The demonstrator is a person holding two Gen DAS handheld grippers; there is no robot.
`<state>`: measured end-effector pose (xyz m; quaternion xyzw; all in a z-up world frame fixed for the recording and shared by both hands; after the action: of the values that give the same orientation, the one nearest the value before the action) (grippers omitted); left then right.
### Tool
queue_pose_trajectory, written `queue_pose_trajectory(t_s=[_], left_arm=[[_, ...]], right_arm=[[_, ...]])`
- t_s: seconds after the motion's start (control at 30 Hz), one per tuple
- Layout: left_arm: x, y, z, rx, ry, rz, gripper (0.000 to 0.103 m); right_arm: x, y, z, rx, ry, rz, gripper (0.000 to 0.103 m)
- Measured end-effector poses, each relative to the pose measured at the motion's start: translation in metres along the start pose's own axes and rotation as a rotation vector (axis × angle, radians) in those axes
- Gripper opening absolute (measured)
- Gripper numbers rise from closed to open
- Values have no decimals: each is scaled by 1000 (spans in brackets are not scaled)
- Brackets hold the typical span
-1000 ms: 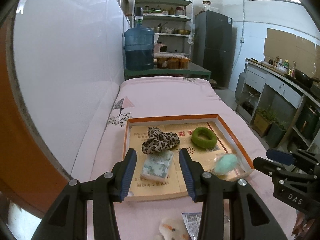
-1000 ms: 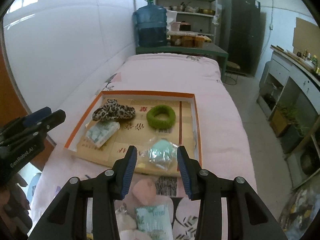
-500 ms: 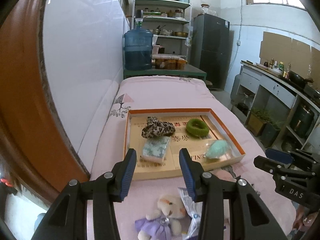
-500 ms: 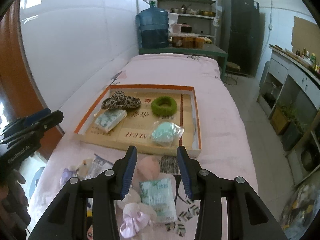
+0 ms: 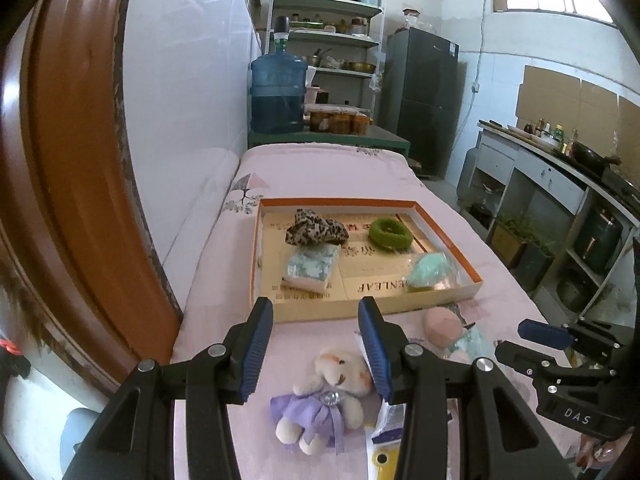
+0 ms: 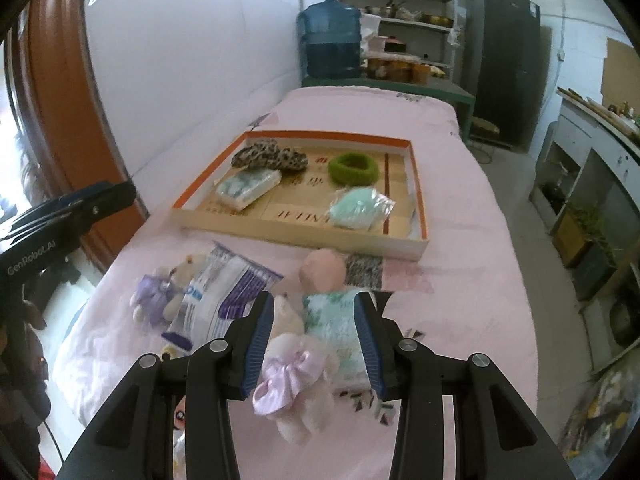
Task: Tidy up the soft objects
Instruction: 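Move both grippers back to the pile of soft items beside the lid, then grasp the lilac-dress bear with the left gripper while the right grasps the pink-dress bear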
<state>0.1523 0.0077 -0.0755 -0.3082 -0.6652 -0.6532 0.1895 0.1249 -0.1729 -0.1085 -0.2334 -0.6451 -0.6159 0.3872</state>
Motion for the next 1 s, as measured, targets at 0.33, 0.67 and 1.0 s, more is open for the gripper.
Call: queue_pose_trajectory(t_s=[0.33, 0.67, 1.0], left_arm=[[-5, -27, 5, 18, -22, 35, 44], [-28, -44, 5, -25, -71, 82, 44], [-59, -66, -8, -171, -103, 177, 51]], right_arm=[[-12, -16, 3, -9, 22, 40, 43], [-26, -22, 3, -10, 31, 71, 43], [-33, -27, 3, -16, 45, 92, 50]])
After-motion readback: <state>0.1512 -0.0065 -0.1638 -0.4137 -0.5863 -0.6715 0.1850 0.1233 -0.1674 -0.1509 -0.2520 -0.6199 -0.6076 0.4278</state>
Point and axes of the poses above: each gripper's, at about its wrist camera, not at the fingertips, and x roughly against the way its jaws point, z to its left, y to its top, the point moved 6 cm from there along -x, roughly the way its jaws point, and after that the axes turned 5 degrees about z, right-handed, at the moved point
